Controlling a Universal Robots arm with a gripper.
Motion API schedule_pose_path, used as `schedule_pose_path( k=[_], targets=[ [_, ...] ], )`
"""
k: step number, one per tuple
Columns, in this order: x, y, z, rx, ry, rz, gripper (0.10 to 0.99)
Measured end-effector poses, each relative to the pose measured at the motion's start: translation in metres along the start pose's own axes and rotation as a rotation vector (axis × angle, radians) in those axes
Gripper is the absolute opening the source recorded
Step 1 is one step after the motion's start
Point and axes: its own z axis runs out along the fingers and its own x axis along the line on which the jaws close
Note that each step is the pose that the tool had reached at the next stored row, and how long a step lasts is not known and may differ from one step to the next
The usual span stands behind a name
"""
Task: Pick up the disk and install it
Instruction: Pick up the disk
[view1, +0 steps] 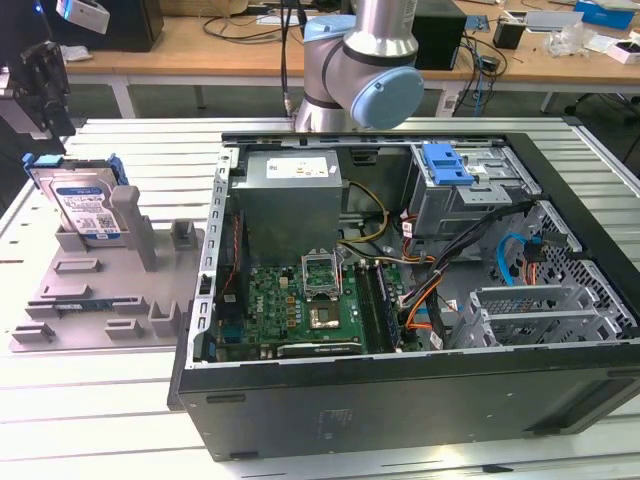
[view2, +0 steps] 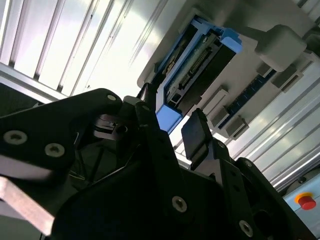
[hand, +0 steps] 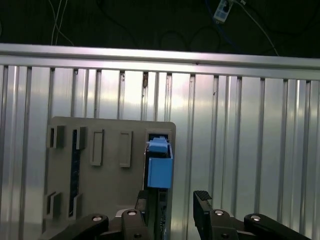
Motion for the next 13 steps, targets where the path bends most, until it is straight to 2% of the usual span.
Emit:
schedule_pose_path(
  k=[4, 13],
  targets=[
    [0.0, 0.0004, 0.0006, -0.005, -0.0003, 0.0, 0.482],
    [0.0, 0.0012, 0.0029, -0.039, 0.0034, 0.0, 0.482]
  ],
)
